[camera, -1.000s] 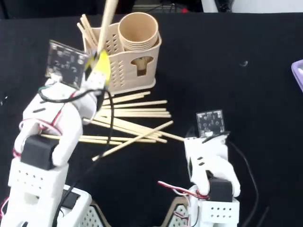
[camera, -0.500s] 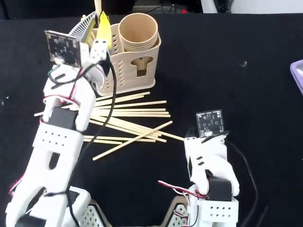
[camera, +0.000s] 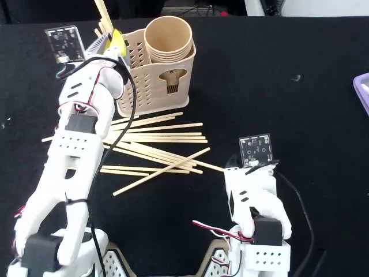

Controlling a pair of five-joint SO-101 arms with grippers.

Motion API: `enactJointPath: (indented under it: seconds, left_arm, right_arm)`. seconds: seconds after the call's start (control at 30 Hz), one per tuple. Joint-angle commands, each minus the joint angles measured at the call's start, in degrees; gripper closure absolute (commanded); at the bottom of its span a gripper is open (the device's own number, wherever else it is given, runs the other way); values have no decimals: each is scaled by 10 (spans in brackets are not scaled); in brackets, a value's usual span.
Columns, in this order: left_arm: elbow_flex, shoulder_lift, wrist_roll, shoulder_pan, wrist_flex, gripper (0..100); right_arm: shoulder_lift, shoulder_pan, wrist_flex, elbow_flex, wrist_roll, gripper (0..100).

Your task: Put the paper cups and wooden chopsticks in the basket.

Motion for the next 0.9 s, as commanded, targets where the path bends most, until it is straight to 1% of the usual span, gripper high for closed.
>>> enactJointPath:
  seconds: [0.0, 0.07, 0.13, 0.2, 0.37, 0.57, 0.7, 0.87]
  left_arm:
    - [-17, -4, -11, -8, -9, 970]
    - [-12, -5, -13, -8, -9, 948]
    - [-9, -14, -9, -7, -5, 890]
    - [-15, -29, -9, -7, 29, 855]
    - [-45, -63, -12, -8, 123, 855]
    - [-69, -116, -13, -31, 182, 855]
    - [-65, -189, -14, -67, 242, 855]
    - [-65, -282, -15, -122, 372, 851]
  right_arm:
    - [-37, -6, -15, -1, 6, 884]
    - [-37, -6, -15, -1, 6, 884]
    - [-37, -6, -15, -1, 6, 884]
    - [-37, -6, -15, -1, 6, 884]
    - [-37, -6, -15, -1, 6, 884]
    - [-37, -6, -15, -1, 6, 884]
    - [-37, -6, -15, -1, 6, 884]
    - [-37, -6, -15, -1, 6, 884]
